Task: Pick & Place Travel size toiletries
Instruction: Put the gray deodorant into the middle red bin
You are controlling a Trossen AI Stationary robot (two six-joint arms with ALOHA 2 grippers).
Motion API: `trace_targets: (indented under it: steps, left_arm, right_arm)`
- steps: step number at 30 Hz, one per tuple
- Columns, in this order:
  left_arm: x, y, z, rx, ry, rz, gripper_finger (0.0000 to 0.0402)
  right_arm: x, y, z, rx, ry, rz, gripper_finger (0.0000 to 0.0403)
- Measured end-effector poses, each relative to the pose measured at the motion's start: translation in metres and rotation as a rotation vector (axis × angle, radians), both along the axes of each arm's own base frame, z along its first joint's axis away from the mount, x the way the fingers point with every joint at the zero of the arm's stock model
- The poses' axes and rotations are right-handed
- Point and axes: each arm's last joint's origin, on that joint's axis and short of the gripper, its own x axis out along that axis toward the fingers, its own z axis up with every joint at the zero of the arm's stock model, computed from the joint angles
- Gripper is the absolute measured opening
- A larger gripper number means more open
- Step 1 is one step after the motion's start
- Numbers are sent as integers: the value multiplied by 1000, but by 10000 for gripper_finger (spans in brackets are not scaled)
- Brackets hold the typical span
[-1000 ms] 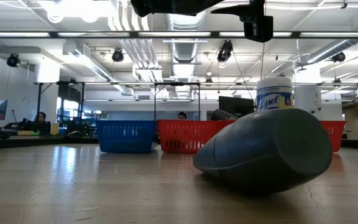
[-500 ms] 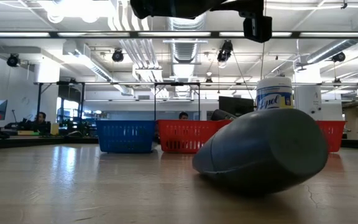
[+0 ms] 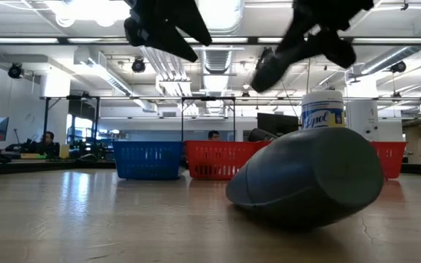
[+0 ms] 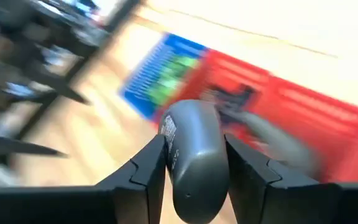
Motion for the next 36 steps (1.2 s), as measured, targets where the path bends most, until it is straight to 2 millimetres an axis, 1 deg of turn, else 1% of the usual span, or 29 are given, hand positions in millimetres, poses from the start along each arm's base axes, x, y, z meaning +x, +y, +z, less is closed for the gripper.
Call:
trace_targets:
  steps: [3,7,13,17,22,30,32,36]
  left_arm:
    - [-1,0,-1,-5,6,12,270]
    - [-1,1,0,13,-1,32,270]
    - [-1,1,0,17,-2,36,271]
    - [-1,1,0,11,-4,41,271]
    - [-1,1,0,2,-7,48,271]
    - [-1,1,0,-2,-13,62,271]
    - [-1,1,0,0,-12,61,271]
    - [-1,1,0,10,-8,55,271]
  right_arm:
    - [-6,-7,-10,-10,137,0,124]
    - [1,-15,-24,-20,237,61,123]
    - [19,-33,-40,1,272,78,127]
    - [26,-41,-50,0,305,97,126]
    - [25,-49,-49,-24,304,38,123]
    - [21,-51,-42,-24,263,-39,127]
    - [22,-50,-43,2,265,-24,126]
    - [24,-46,-49,120,293,85,130]
